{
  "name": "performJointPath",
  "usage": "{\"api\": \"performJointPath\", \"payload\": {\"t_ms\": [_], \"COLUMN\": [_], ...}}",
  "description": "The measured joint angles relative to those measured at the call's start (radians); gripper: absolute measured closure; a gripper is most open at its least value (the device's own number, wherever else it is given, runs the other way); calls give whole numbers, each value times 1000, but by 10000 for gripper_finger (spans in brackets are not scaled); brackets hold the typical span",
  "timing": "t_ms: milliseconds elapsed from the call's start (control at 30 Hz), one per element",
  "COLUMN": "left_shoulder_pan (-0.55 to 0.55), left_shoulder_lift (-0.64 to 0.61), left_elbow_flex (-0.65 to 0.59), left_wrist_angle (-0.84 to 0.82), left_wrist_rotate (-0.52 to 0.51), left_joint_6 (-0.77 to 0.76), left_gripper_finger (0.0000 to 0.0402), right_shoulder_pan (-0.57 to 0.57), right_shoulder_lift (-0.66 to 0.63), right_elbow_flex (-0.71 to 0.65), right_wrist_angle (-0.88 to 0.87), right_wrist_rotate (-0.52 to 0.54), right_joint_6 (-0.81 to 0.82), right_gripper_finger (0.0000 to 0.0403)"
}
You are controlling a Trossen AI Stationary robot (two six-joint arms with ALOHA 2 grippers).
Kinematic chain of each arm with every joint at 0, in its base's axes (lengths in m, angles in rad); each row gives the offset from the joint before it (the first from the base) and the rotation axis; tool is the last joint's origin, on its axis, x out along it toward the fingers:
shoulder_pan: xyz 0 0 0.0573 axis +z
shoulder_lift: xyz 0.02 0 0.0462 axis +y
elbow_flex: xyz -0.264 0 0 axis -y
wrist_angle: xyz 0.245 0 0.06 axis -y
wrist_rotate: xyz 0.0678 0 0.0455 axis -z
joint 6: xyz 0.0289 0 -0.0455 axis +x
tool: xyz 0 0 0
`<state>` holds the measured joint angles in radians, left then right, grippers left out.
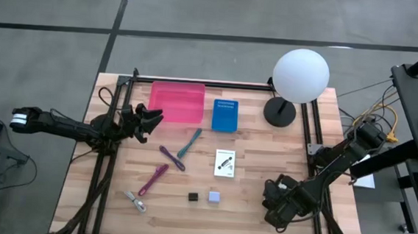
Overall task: Pick and place items into bin
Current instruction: Put the top white card reader box into the black bin, then put the white card reader box into the black bin
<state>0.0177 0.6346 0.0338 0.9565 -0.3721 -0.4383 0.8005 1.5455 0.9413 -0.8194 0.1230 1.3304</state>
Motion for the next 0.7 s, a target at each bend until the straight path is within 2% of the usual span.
{"api": "performJointPath", "payload": {"t_ms": [367, 600, 700], "left_shoulder_pan": [0, 0, 0], "left_shoulder_lift": [0, 0, 0], "left_elbow_flex": [0, 0, 0], "left_wrist_angle": [-2, -2, -2], "left_wrist_rotate": [0, 0, 0], "left_joint_6": [0, 0, 0], "left_gripper_finger": [233, 233, 233], "right_shoulder_pan": [0, -21, -36], "right_shoulder_lift": [-2, -33, -41], "right_elbow_flex": [8, 76, 116], "right_wrist_angle": [-4, -37, -71], "right_wrist_rotate": [-1, 23, 96], "right_joint_6": [3, 7, 21], "right_gripper_finger": [254, 244, 248]}}
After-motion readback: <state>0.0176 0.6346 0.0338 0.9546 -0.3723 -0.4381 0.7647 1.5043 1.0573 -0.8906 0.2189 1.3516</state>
